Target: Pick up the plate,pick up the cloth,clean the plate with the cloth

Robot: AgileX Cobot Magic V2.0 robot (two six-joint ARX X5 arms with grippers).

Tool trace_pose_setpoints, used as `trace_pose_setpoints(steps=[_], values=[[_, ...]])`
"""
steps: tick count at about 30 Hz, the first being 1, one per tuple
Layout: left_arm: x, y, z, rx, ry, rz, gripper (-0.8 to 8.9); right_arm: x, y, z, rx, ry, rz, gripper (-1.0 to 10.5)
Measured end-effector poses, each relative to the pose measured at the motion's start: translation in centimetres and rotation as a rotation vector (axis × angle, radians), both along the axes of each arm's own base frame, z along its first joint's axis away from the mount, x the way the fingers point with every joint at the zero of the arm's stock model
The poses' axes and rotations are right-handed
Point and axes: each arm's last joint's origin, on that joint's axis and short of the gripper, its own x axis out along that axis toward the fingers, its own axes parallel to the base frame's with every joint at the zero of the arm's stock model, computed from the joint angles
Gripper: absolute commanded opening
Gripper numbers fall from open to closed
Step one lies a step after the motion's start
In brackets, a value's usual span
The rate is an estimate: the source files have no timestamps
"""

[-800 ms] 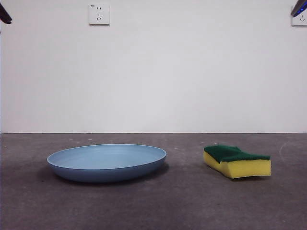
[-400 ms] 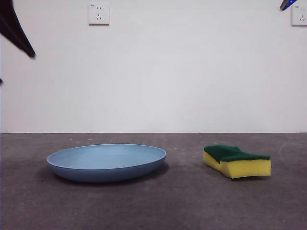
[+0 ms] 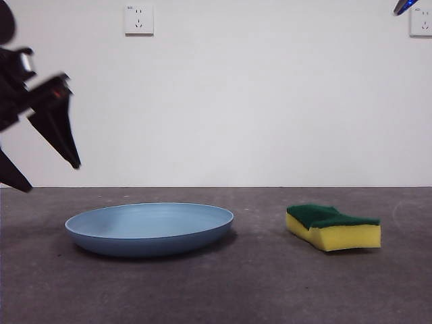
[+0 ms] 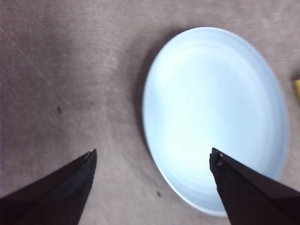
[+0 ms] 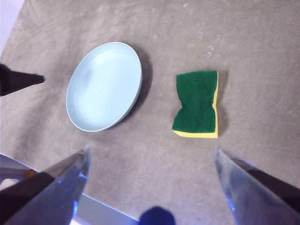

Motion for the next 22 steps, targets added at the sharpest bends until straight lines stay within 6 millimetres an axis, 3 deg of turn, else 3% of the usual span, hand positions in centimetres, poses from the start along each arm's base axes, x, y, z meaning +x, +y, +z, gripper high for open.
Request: trace_pose_setpoints(steps=[7,17,18,22], values=[[3.1,-1.8,-1.7,0.059,0.040,-0.021,4.04,0.0,0.0,0.0,-0.002,-0.002,0.002,4.4],[4.3,-3.3,-4.9,0.092,0.093,-0.055,3.98,0.0,0.0,0.0,-0.002,-0.001,0.002,4.4],[4.4,-3.4,-5.0,0.093,0.092,-0.056,3.73,0.0,0.0,0.0,-0.002,-0.001,0.002,4.4],[4.7,-3.7,-5.2,0.099,0.083,-0.065,1.08,0.0,0.0,0.0,-0.002,-0.001,0.002,4.4]])
